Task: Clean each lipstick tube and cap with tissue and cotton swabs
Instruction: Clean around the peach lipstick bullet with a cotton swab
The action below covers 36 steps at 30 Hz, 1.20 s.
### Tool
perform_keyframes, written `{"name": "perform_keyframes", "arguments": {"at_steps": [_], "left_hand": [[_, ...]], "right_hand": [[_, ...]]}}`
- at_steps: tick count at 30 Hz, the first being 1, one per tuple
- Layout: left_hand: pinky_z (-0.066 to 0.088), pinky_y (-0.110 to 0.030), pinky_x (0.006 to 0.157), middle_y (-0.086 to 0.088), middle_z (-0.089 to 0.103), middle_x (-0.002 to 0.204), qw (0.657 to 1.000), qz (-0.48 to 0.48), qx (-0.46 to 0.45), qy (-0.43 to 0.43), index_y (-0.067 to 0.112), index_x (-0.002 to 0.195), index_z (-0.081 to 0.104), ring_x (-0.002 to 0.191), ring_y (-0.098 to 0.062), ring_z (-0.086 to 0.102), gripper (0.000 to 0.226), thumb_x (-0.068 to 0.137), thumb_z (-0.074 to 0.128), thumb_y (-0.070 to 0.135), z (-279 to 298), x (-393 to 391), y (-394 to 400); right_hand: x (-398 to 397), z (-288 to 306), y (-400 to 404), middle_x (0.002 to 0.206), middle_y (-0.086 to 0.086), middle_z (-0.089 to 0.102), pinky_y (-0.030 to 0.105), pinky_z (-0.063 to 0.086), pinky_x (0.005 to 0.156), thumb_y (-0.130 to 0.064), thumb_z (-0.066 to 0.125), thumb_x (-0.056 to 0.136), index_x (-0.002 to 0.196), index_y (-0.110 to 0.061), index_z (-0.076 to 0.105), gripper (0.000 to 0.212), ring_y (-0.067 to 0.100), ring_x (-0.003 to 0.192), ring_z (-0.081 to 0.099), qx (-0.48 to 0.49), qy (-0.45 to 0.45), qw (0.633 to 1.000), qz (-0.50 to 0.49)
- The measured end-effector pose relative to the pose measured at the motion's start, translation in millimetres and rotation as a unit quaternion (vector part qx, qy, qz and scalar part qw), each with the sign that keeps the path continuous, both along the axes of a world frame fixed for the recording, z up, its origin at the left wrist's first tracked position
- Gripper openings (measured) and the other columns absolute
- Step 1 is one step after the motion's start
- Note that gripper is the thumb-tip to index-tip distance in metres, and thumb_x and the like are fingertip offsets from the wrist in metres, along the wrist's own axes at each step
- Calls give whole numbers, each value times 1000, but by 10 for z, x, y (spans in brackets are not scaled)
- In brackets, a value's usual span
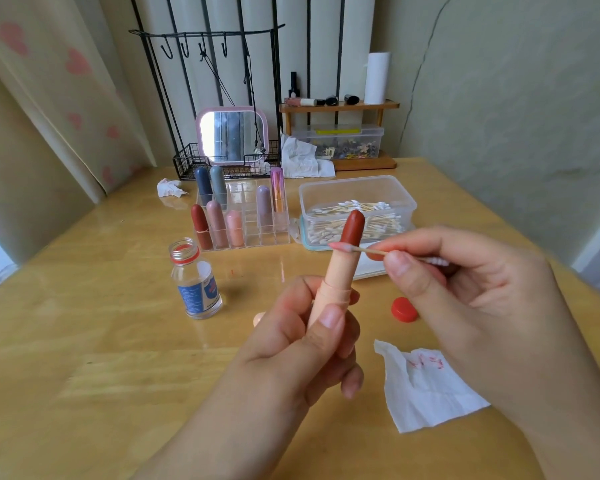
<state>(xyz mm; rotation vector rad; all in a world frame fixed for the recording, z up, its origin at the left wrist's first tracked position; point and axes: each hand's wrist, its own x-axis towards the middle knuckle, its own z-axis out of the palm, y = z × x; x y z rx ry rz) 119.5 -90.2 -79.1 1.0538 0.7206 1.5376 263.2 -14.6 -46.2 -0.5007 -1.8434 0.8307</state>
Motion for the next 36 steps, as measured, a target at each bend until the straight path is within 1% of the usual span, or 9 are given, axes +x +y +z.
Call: {"name": "perform_keyframes", "arguments": {"at_steps": [3, 7, 14, 18, 21, 23, 27, 32, 36], "left_hand": [[44, -24, 56, 0, 47, 66, 1000, -11, -2, -10, 16, 91, 65, 54, -14, 36, 18, 79, 57, 26, 1, 7, 0], [44, -24, 56, 0, 48, 65, 1000, -20, -5, -21, 16, 93, 66, 54, -14, 35, 20, 78, 57, 26, -4, 24, 9], [45, -24, 57, 0, 53, 71, 997, -56, 2, -46, 10, 100, 66, 55, -12, 43, 35, 77, 73, 36, -52, 18, 30], [46, -26, 58, -2, 55, 74, 995, -69, 6, -65, 8, 101, 67, 58, -12, 47, 35, 79, 72, 35, -66, 28, 35], [47, -28, 59, -2, 56, 77, 993, -88, 14, -77, 7, 104, 65, 61, -13, 51, 33, 84, 68, 33, -66, 25, 38], [47, -28, 60, -2, 56, 77, 992, -97, 14, -79, 6, 106, 64, 62, -13, 51, 32, 86, 65, 32, -62, 22, 42], [47, -28, 60, -3, 51, 76, 986, -123, 11, -108, 3, 109, 62, 59, -12, 47, 31, 89, 61, 28, -50, 18, 52], [47, -31, 64, -6, 49, 77, 975, -157, 5, -159, -4, 115, 56, 61, -13, 46, 33, 94, 55, 21, -30, -6, 47], [47, -31, 61, -6, 50, 74, 978, -147, -2, -150, -1, 112, 56, 58, -14, 43, 35, 89, 63, 24, -38, 9, 27]], "right_hand": [[33, 35, 6, 62, 13, 55, 38, 46, 47, -36, 59, 80, 85, -31, 71, 15, 24, 54, 47, 4, 0, 1000, -3], [64, 64, 29, 62, 23, 52, 18, 37, 48, -36, 58, 77, 81, -27, 70, 15, 29, 56, 44, -9, 6, 1000, -3], [19, 36, 7, 63, 18, 52, 43, 42, 45, -35, 59, 79, 82, -30, 72, 13, 31, 58, 44, -19, 16, 999, 25], [57, 54, 64, 63, 28, 48, 26, 40, 50, -35, 59, 76, 77, -27, 70, 14, 31, 58, 44, -21, 17, 1000, 12], [79, 52, 99, 58, 21, 42, 12, 36, 52, -34, 58, 74, 76, -25, 70, 15, 12, 53, 40, -33, 27, 999, 21], [66, 49, 80, 57, 21, 40, 17, 36, 48, -34, 59, 75, 75, -26, 71, 14, 16, 52, 38, -37, 25, 999, 31], [23, 56, 23, 66, 33, 45, 42, 40, 46, -36, 60, 77, 78, -30, 72, 14, 37, 62, 41, -40, 18, 998, 38], [65, 55, 82, 58, 24, 41, 14, 33, 48, -34, 58, 75, 76, -25, 70, 15, 19, 51, 37, -34, 24, 999, 23], [52, 49, 63, 57, 21, 38, 20, 33, 47, -33, 59, 76, 77, -25, 71, 15, 24, 54, 35, -44, 27, 998, 47]]}}
